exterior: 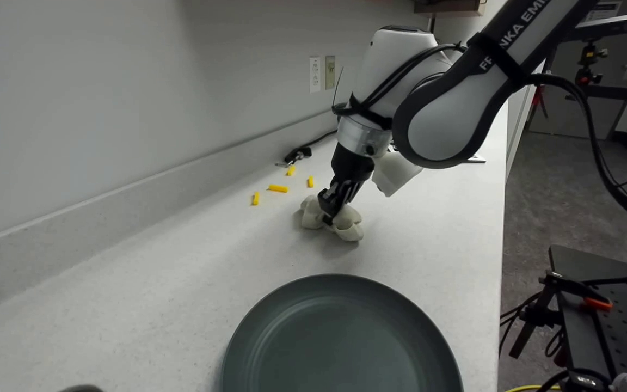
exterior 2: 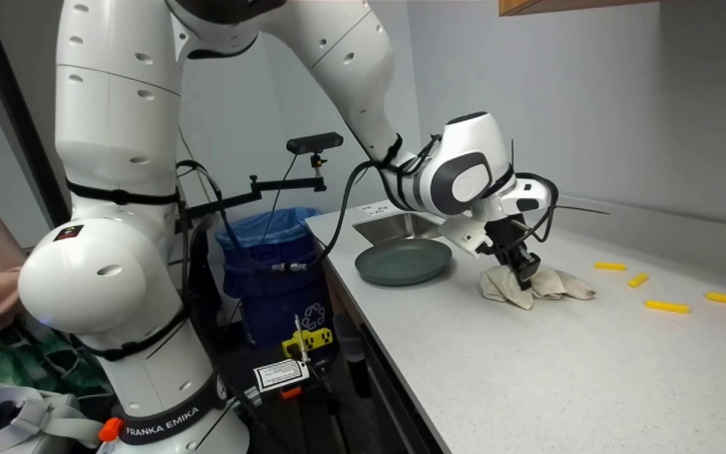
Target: Use the cloth to wipe the table and then move it to the left and wipe the countertop
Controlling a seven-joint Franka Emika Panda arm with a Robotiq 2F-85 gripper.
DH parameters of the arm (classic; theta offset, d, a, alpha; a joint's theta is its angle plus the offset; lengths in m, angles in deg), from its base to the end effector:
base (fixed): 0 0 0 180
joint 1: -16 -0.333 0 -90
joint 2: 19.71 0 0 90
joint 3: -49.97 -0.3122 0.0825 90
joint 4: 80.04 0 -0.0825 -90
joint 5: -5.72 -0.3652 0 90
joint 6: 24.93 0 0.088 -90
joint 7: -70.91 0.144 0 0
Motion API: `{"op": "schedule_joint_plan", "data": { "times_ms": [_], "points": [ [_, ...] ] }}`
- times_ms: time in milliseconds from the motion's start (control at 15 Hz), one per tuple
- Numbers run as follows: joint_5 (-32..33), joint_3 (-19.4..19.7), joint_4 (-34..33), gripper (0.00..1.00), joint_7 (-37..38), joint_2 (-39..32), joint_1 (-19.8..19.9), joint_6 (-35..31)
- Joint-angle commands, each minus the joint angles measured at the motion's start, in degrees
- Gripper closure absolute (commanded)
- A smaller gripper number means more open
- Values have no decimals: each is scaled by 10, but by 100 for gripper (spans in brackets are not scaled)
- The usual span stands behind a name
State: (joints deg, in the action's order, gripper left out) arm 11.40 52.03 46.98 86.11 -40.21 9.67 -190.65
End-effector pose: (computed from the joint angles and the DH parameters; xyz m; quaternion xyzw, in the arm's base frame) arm 0.5787 0.0481 0.2234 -0.9860 0.0465 -0.1599 0.0014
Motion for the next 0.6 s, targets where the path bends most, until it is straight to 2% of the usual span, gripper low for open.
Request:
{"op": "schedule_joint_plan", "data": {
  "times_ms": [0, 333, 533],
  "points": [
    [-11, -40, -15, 98, -44, -9, -20, 19],
    [-3, -76, -21, 97, -90, -14, -37, 30],
    [8, -59, -27, 97, -104, -21, -32, 28]
  ]
}}
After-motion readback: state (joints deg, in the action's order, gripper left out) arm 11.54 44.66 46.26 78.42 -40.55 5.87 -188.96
